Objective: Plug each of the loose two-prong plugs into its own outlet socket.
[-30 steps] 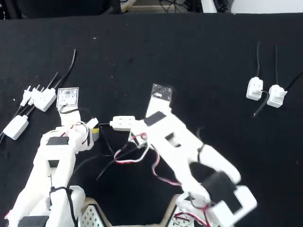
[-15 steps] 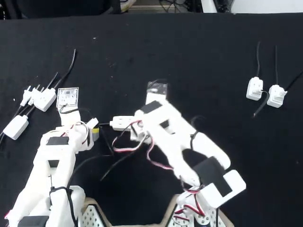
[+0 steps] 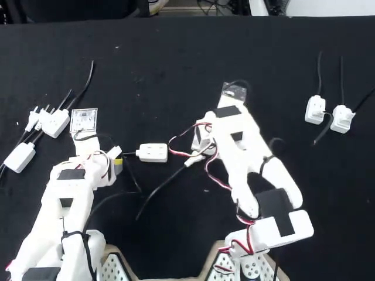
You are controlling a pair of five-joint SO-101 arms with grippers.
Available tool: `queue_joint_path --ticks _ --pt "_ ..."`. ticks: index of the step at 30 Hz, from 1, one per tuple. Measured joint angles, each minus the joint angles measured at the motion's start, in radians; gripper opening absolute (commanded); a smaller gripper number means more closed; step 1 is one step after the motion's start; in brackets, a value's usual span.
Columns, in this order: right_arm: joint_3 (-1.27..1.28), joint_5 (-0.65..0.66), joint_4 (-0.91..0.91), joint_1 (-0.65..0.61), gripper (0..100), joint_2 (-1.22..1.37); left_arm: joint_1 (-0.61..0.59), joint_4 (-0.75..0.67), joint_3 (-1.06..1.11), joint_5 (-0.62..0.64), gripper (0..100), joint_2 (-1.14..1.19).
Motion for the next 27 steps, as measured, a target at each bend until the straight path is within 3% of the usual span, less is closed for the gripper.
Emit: queue_joint_path --ticks 5,13,21,27 --pt "0.000 0.000 0.009 0.003 4.9 -0.008 0.000 0.000 0.000 0.000 24 0.000" --pt "-0.068 0.000 0.216 -0.060 34.7 -0.008 0.000 0.000 0.000 0.000 24 0.000" --pt "-0.098 0.000 0.285 -0.103 26.4 -0.008 0.000 0.000 0.000 0.000 24 0.000" --pt "-0.098 0.002 0.175 -0.199 22.7 -0.008 0.000 0.000 0.000 0.000 24 0.000"
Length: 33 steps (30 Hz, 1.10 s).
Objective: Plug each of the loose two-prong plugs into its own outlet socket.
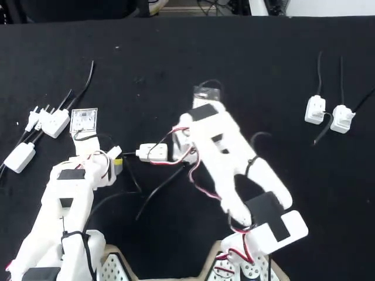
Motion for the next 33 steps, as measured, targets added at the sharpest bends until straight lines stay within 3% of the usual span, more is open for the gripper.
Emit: queue_joint_path --ticks 4,12,21,33 --pt "0.000 -0.037 -0.011 -0.002 25.3 0.026 0.000 0.000 0.000 0.000 24 0.000" --pt "-0.103 -0.071 0.106 0.040 44.7 0.071 0.000 0.000 0.000 0.000 24 0.000" --pt "-0.114 -0.074 0.126 0.035 44.9 0.075 0.000 0.000 0.000 0.000 24 0.000" --pt "-0.147 -0.206 -0.011 -0.035 44.2 0.293 0.000 0.000 0.000 0.000 24 0.000"
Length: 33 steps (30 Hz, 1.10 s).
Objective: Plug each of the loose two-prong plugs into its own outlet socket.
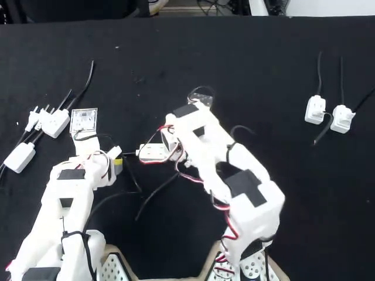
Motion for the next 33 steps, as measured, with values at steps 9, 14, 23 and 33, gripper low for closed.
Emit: queue_joint_path --ticks 9,14,23,33 --pt "-0.048 0.069 0.005 -0.002 19.0 0.058 0.000 0.000 0.000 0.000 24 0.000" --pt "-0.064 0.158 0.006 0.071 6.2 0.060 0.000 0.000 0.000 0.000 24 0.000" --pt "-0.175 0.301 0.106 0.206 1.5 0.061 0.000 0.000 0.000 0.000 24 0.000" --pt "-0.301 0.404 0.293 0.281 1.6 0.072 0.000 0.000 0.000 0.000 24 0.000"
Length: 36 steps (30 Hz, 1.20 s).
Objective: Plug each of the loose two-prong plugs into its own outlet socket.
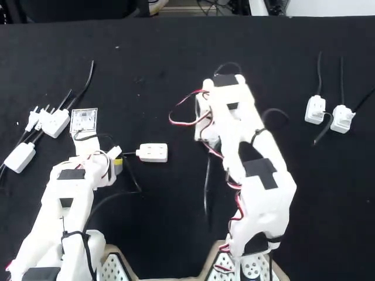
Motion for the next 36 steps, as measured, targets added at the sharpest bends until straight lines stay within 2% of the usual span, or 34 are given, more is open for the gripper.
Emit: queue_joint_path --ticks 6,14,20,23,29,36 --pt "0.005 0.003 -0.077 0.011 1.7 0.000 0.000 0.000 0.000 0.000 24 0.000" --pt "0.005 0.003 -0.078 0.014 1.7 0.000 0.000 0.000 0.000 0.000 24 0.000" --pt "-0.069 0.034 0.077 0.014 1.5 0.000 0.000 0.000 0.000 0.000 24 0.000" --pt "-0.141 0.189 0.149 0.014 1.5 0.000 0.000 0.000 0.000 0.000 24 0.000" --pt "-0.181 0.628 0.152 0.014 1.5 0.000 0.000 0.000 0.000 0.000 24 0.000" --pt "-0.181 0.999 0.153 0.014 1.5 0.000 0.000 0.000 0.000 0.000 24 0.000"
